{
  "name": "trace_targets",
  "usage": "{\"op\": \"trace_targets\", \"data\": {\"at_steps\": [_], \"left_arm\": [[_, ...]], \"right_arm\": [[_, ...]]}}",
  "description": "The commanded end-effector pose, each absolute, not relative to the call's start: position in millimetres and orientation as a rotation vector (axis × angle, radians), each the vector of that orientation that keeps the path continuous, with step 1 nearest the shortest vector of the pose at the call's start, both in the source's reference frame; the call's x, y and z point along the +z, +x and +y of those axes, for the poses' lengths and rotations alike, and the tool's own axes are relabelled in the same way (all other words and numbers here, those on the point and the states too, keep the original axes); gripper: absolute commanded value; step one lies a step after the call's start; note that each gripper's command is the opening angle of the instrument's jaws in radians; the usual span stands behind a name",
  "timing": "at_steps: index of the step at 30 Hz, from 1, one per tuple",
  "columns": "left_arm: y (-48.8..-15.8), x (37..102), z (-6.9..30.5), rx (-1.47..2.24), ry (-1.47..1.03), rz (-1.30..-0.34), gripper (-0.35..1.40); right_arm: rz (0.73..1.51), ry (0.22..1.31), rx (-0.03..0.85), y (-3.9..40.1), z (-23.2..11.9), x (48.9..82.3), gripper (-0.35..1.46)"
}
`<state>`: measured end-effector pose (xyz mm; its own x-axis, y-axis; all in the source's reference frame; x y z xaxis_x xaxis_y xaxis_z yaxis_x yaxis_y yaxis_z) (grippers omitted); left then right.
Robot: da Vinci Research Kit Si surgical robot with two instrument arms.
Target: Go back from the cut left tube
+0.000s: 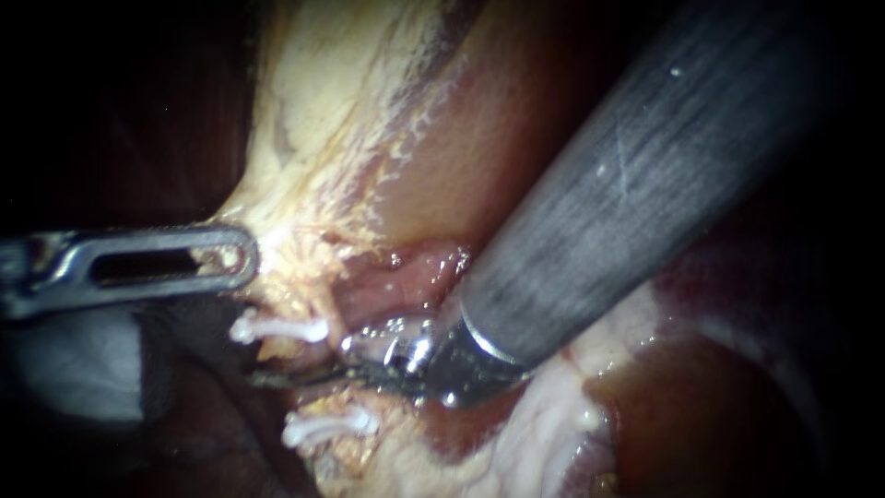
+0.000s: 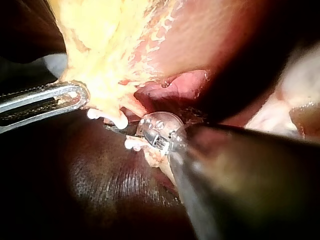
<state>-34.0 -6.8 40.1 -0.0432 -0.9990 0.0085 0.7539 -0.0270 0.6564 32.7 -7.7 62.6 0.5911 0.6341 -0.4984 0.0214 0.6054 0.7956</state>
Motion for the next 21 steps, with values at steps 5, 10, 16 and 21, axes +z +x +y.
{"op": "trace_targets", "data": {"at_steps": [5, 10, 16, 21], "left_arm": [[-34.0, 40.1, -6.9, -1.535, 0.545, -0.582, -0.35], [-34.0, 40.1, -6.8, -1.536, 0.544, -0.582, -0.35], [-34.0, 40.1, -6.9, -1.536, 0.544, -0.582, -0.35], [-34.0, 40.2, -6.9, -1.536, 0.544, -0.582, -0.35]], "right_arm": [[0.88, 0.861, 0.41, 32.8, -7.8, 62.3, -0.35], [0.883, 0.857, 0.411, 32.9, -8.0, 62.2, -0.35], [0.891, 0.859, 0.414, 33.5, -8.7, 62.0, 0.22], [0.896, 0.859, 0.417, 33.7, -8.7, 62.0, 0.56]]}}
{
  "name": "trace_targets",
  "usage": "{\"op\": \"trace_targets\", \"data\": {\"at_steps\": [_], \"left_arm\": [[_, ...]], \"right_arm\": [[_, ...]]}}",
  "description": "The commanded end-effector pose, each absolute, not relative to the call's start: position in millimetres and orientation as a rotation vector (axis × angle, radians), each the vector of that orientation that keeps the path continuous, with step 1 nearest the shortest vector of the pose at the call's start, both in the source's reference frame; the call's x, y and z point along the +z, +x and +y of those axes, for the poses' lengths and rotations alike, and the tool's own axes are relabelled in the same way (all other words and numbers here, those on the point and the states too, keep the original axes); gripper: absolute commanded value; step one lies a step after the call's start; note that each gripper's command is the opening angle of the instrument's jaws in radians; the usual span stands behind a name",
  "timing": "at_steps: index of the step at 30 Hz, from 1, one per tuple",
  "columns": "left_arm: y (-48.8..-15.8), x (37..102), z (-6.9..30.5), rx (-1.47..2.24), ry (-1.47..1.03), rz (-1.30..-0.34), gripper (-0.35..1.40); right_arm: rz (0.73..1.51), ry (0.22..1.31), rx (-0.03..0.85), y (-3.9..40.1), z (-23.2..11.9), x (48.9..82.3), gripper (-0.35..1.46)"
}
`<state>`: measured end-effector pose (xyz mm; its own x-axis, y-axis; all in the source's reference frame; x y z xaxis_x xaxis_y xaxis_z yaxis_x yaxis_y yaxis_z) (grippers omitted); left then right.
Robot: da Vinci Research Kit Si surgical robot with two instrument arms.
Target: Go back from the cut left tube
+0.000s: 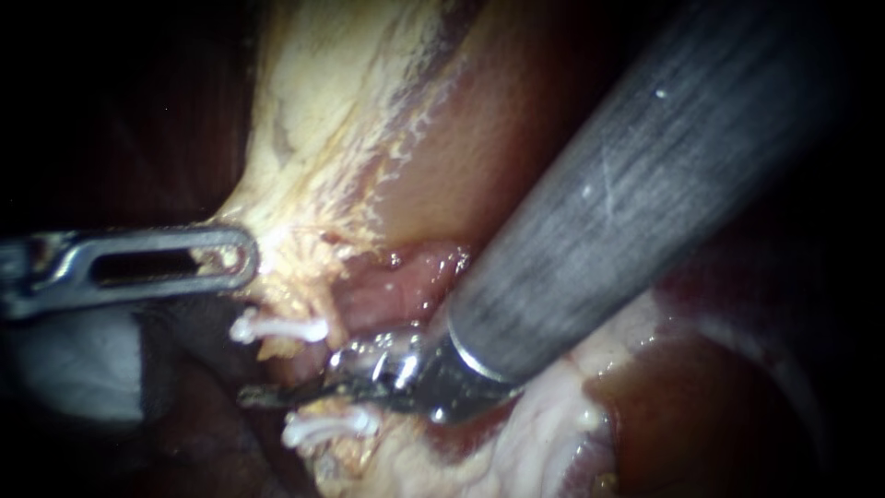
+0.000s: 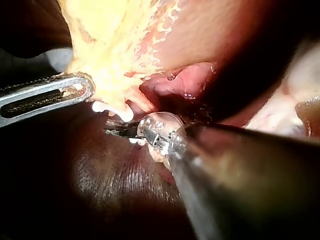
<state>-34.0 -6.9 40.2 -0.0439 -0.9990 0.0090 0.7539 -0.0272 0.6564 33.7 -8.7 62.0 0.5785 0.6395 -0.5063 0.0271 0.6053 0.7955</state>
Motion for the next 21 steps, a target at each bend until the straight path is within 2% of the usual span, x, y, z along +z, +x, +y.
{"op": "trace_targets", "data": {"at_steps": [1, 5, 13, 16, 21], "left_arm": [[-34.0, 40.2, -6.9, -1.536, 0.544, -0.582, -0.35], [-34.0, 40.2, -6.9, -1.536, 0.543, -0.582, -0.35], [-34.0, 40.2, -6.9, -1.536, 0.543, -0.582, -0.35], [-33.9, 40.2, -6.9, -1.536, 0.543, -0.582, -0.35], [-33.9, 40.2, -6.9, -1.536, 0.543, -0.582, -0.35]], "right_arm": [[0.896, 0.859, 0.417, 33.7, -8.7, 62.0, 0.57], [0.902, 0.859, 0.419, 33.7, -8.7, 62.1, 0.71], [0.905, 0.859, 0.419, 33.6, -8.7, 62.0, 0.79], [0.909, 0.861, 0.416, 33.3, -8.9, 61.7, 0.88], [1.021, 0.794, 0.286, 32.0, -9.4, 60.7, 1.21]]}}
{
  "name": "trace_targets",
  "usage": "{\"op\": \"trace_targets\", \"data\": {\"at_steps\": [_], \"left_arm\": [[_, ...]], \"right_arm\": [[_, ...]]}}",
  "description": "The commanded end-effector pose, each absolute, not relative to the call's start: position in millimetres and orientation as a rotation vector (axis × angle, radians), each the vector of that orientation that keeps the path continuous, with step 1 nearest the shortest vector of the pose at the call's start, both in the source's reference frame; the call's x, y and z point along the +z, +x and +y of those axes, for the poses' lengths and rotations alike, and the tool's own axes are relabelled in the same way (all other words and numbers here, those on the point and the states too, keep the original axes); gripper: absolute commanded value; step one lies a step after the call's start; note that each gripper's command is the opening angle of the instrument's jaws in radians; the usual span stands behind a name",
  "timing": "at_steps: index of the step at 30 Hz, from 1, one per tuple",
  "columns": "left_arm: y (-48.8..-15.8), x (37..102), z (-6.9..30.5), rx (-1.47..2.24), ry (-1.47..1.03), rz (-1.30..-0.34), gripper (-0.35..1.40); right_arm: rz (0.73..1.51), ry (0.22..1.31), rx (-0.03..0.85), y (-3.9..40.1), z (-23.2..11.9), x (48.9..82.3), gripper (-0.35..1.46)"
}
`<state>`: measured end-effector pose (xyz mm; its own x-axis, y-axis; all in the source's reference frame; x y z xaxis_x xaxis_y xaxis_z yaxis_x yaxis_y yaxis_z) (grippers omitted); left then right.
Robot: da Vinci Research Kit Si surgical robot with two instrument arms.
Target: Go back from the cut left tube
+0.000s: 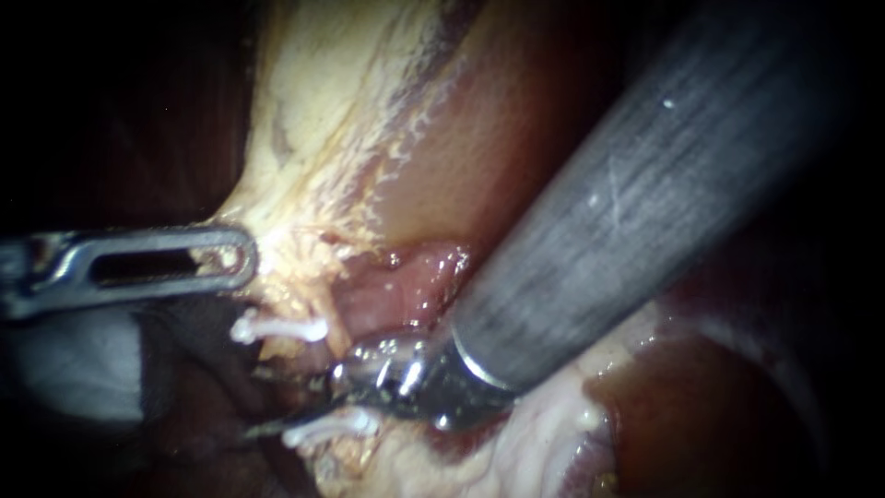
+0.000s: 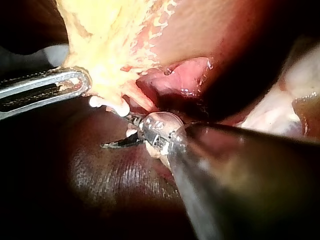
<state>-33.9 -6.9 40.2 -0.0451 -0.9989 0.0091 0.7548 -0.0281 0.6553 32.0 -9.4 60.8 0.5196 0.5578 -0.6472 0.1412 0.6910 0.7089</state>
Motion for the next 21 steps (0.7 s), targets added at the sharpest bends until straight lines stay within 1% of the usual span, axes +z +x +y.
{"op": "trace_targets", "data": {"at_steps": [1, 5, 10, 12, 16, 21], "left_arm": [[-33.9, 40.2, -6.9, -1.536, 0.543, -0.582, -0.35], [-33.8, 40.3, -6.8, -1.537, 0.543, -0.582, -0.35], [-33.8, 40.4, -6.8, -1.537, 0.543, -0.582, -0.35], [-33.7, 40.4, -6.8, -1.537, 0.543, -0.582, -0.35], [-33.7, 40.5, -6.7, -1.537, 0.543, -0.582, -0.35], [-33.7, 40.5, -6.7, -1.537, 0.543, -0.582, -0.35]], "right_arm": [[1.036, 0.784, 0.264, 31.6, -9.6, 60.5, 1.25], [1.079, 0.737, 0.167, 30.1, -10.0, 59.6, 1.35], [1.153, 0.691, 0.095, 27.3, -10.1, 59.0, 1.43], [1.171, 0.663, 0.088, 25.8, -9.8, 58.7, 1.43], [1.176, 0.614, 0.066, 22.3, -8.6, 57.9, 1.43], [1.173, 0.517, 0.048, 17.0, -5.5, 56.2, 1.43]]}}
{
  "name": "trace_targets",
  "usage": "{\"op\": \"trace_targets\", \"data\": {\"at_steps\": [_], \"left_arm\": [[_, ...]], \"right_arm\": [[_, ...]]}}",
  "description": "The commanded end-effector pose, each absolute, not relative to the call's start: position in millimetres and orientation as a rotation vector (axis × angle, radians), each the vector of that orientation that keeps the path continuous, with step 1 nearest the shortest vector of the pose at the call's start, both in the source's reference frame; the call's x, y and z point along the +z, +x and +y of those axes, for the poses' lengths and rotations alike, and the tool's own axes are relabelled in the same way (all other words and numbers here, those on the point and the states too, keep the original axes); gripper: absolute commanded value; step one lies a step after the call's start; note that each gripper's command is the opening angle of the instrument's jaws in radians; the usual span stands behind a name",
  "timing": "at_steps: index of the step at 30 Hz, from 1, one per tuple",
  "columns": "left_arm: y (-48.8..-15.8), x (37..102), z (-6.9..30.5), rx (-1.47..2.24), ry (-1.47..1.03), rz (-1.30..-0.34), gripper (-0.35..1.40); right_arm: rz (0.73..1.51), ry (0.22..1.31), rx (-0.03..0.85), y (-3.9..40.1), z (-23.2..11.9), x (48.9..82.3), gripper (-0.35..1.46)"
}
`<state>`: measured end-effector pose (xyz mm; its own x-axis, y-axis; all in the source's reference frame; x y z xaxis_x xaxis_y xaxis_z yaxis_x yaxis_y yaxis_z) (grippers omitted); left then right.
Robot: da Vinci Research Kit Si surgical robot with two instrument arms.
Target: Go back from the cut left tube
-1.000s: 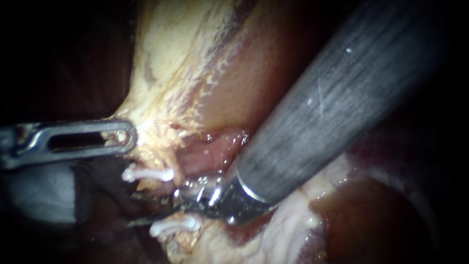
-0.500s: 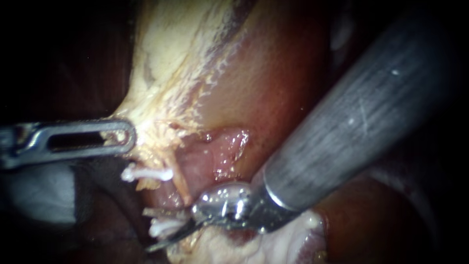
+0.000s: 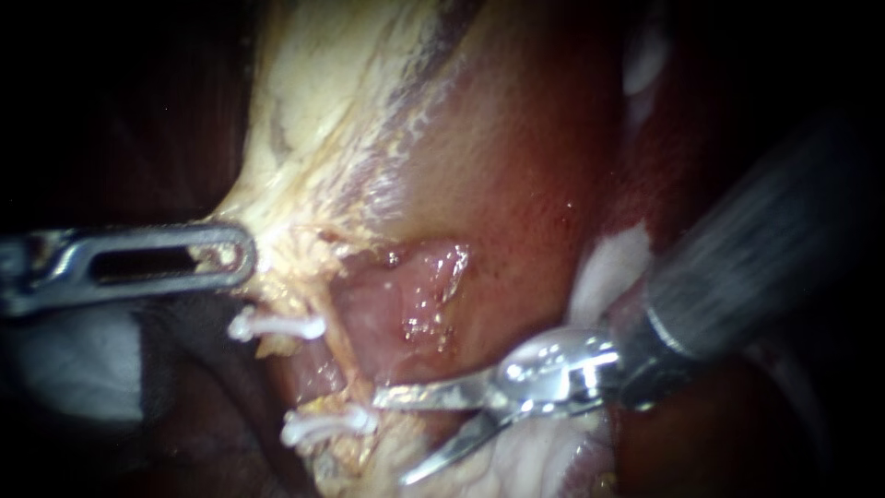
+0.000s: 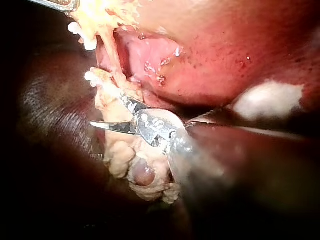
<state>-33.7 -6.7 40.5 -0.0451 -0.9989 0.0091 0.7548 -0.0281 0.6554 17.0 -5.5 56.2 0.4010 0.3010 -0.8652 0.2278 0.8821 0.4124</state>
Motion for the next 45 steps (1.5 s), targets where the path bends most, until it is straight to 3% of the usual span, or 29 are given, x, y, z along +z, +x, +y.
{"op": "trace_targets", "data": {"at_steps": [1, 6, 14, 21, 29, 45], "left_arm": [[-33.7, 40.5, -6.7, -1.537, 0.543, -0.582, -0.35], [-33.8, 40.5, -6.8, -1.537, 0.542, -0.582, -0.35], [-34.0, 40.8, -7.1, -1.539, 0.538, -0.583, -0.35], [-34.8, 42.3, -7.9, -1.534, 0.544, -0.586, -0.35], [-38.8, 46.8, -11.3, -1.5, 0.579, -0.562, -0.35], [-41.3, 48.0, -10.9, -1.498, 0.588, -0.555, -0.35]], "right_arm": [[1.171, 0.499, 0.051, 16.1, -4.9, 55.9, 1.43], [1.184, 0.422, 0.054, 11.5, -1.8, 54.3, 1.43], [1.188, 0.336, 0.049, 8.1, 0.6, 52.7, 1.43], [1.194, 0.318, 0.047, 7.6, 1.0, 52.7, 1.43], [1.203, 0.31, 0.049, 7.8, 1.0, 52.8, 1.43], [1.218, 0.303, 0.065, 8.1, 1.6, 52.6, 1.43]]}}
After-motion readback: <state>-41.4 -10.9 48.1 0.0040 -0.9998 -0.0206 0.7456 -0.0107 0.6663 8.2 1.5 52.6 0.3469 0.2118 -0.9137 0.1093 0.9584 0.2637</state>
